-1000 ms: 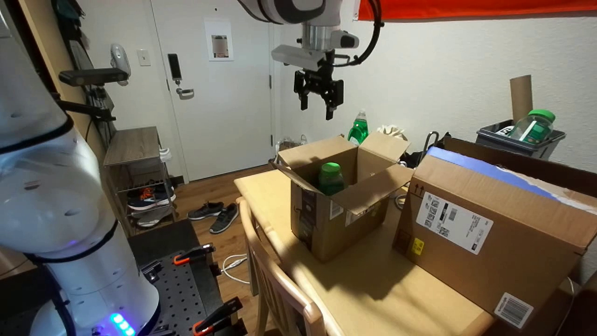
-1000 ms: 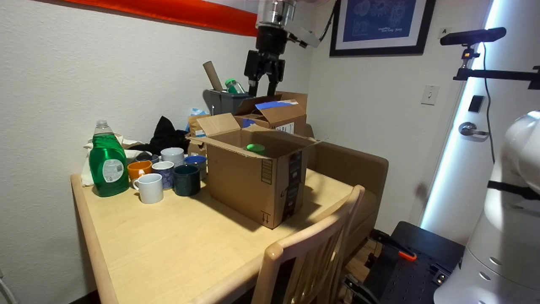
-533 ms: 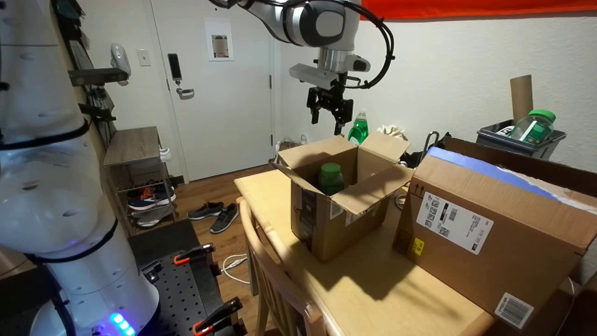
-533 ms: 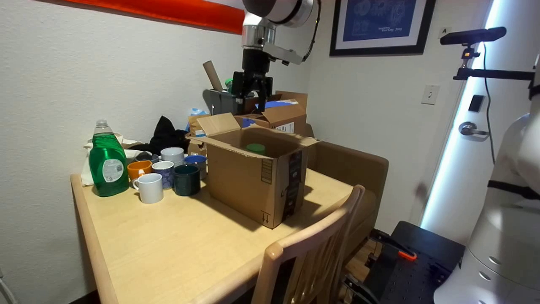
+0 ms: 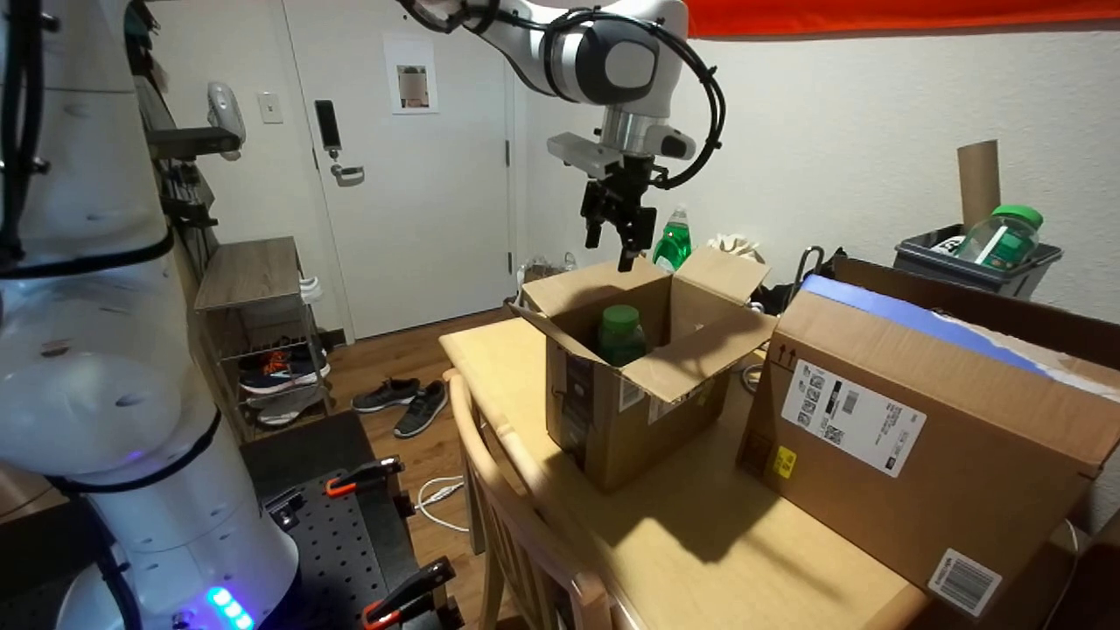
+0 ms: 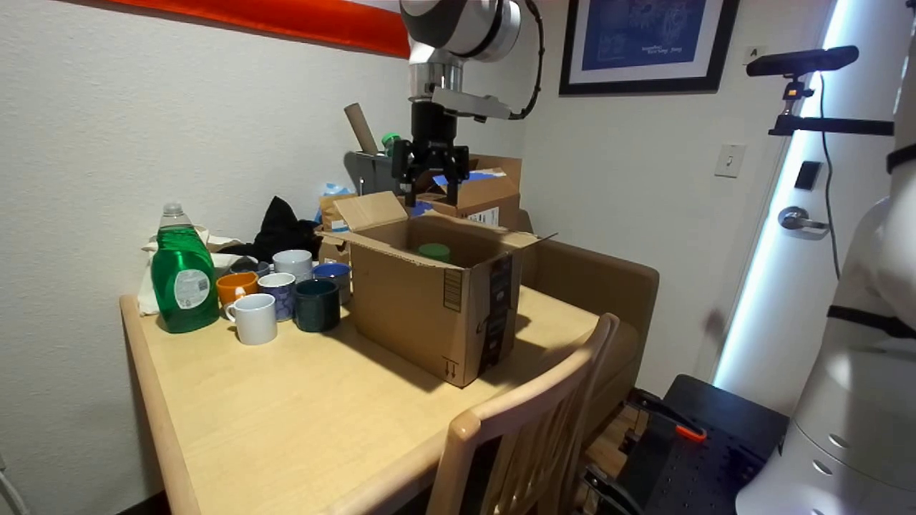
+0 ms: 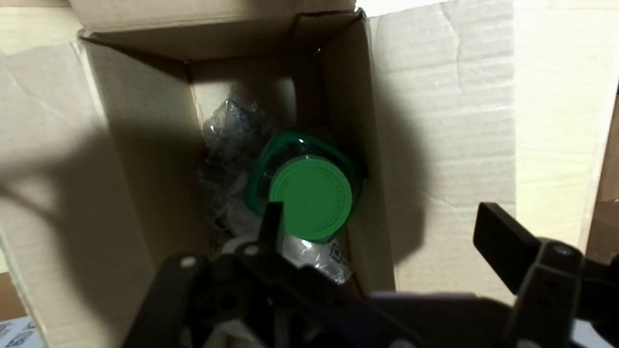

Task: Remove the green bottle from the box.

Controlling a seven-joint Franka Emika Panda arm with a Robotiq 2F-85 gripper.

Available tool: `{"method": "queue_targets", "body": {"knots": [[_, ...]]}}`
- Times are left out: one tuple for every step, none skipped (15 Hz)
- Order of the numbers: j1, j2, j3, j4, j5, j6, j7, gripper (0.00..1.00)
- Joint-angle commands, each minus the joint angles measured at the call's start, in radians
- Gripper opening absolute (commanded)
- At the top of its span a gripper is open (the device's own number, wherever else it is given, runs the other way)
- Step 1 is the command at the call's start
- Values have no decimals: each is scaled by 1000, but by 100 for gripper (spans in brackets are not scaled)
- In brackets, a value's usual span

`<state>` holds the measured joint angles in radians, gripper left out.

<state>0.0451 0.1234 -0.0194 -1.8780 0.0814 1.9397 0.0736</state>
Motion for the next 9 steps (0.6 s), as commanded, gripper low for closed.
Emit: {"method": "queue_targets", "body": {"knots": [[-18,6,3,-27,2,10,52,100],[-22,15,2,-37,3,14,51,100],[-26,22,2,-43,11,16,55,100],[-28,31,1,-52,14,22,58,100],[-30,39,2,-57,17,27,60,100],[-31,52,1,-60,16,40,69,100],[-32,63,1,-62,20,61,73,100],[-31,70,1,-65,21,86,89,100],[-30,75,0,-67,20,113,103,100]]}}
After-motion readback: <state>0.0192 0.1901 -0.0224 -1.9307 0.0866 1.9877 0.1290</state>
